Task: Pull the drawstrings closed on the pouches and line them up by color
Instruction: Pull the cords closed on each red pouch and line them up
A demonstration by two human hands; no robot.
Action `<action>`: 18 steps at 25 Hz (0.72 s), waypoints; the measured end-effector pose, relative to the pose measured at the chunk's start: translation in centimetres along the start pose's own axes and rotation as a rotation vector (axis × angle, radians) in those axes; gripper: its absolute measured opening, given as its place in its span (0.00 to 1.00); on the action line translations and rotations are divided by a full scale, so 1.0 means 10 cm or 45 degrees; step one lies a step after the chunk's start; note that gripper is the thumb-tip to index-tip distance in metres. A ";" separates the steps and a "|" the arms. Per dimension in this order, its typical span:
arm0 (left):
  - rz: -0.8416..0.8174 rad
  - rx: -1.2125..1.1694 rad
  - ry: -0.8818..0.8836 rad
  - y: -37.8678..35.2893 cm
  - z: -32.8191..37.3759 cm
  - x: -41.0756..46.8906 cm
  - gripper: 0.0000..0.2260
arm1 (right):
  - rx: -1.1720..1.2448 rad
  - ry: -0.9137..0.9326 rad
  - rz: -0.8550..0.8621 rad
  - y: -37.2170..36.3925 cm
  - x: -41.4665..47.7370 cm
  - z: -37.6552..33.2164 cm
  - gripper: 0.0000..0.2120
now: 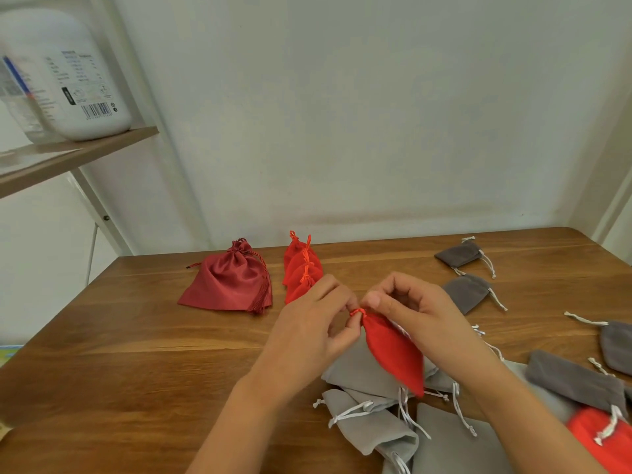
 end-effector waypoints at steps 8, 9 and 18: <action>0.169 0.195 -0.147 0.00 0.05 0.00 0.06 | 0.198 -0.027 -0.074 0.12 -0.01 -0.05 0.17; 0.175 0.205 -0.156 -0.01 0.05 0.00 0.06 | 0.195 -0.026 -0.089 0.14 -0.01 -0.05 0.17; 0.117 0.097 -0.290 -0.08 0.02 -0.01 0.06 | 0.135 -0.054 -0.263 0.25 -0.05 -0.03 0.19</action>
Point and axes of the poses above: each hand's wrist, its own x-axis towards the middle knuckle, its own y-axis out of the back of the hand, z = x × y, the point moved 1 cm from there along x, towards the middle knuckle, and after that the axes turned 11 degrees about -z, right-handed, at the moved point
